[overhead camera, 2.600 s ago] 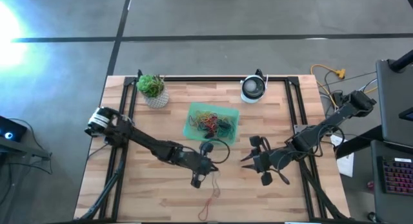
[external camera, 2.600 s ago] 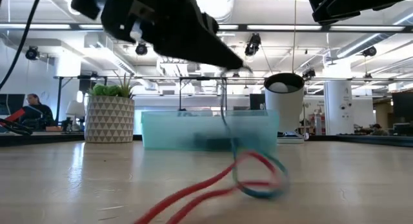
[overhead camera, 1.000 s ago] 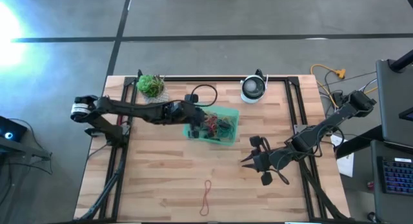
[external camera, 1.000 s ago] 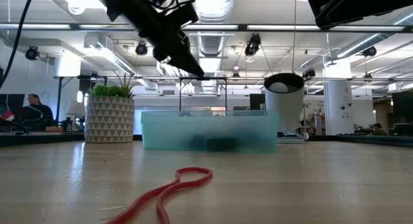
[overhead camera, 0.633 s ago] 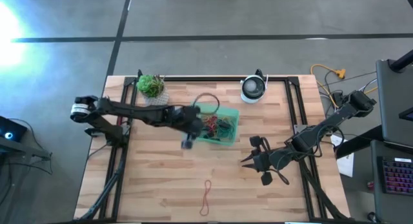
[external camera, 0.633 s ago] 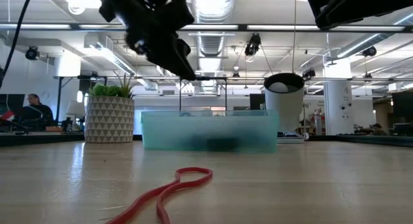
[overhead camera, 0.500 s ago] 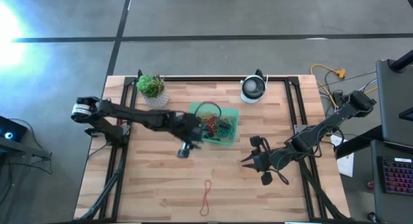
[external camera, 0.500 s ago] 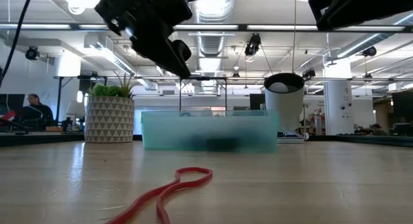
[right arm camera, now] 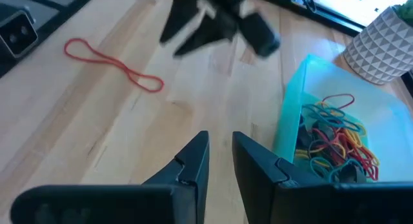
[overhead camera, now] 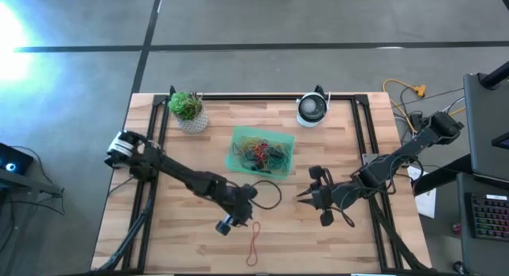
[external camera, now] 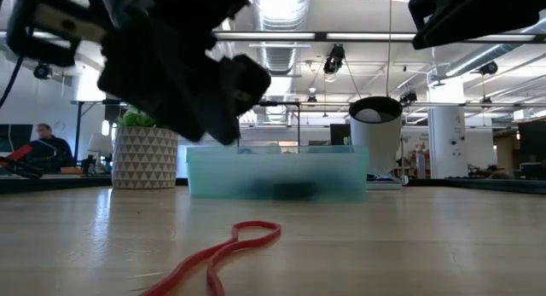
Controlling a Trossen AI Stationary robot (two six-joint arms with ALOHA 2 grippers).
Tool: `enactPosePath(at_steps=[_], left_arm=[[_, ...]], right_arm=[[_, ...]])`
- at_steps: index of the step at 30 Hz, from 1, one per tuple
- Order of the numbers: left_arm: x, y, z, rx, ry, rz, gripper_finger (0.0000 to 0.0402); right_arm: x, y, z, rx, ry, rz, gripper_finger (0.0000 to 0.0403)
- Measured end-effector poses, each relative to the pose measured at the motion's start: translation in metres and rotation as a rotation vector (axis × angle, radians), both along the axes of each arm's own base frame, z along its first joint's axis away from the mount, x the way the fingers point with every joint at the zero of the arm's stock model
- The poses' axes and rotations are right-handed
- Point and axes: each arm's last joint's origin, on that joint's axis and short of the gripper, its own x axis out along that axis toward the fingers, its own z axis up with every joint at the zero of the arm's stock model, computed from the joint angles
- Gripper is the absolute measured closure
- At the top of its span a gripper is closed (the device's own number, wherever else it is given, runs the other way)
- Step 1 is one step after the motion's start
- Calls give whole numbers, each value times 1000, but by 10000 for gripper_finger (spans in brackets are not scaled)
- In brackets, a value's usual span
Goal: Pick and place rubber bands into bin
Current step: Put the red rubber band into the green bin
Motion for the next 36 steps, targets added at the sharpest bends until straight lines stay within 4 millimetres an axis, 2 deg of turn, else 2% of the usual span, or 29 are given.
enactPosePath(at_steps=[7,11,27,36], left_arm=[[13,-4,-35,14,42,6,285],[17,-6,-46,16,61,4,285],[28,-10,-60,-33,-1,12,285],[31,-11,-60,-42,-36,16,285]], right_arm=[[1,0,1,5,-11,2,340],[1,0,1,15,-11,-5,340],[1,1,2,14,-16,-1,344],[1,1,2,16,-17,-2,344]])
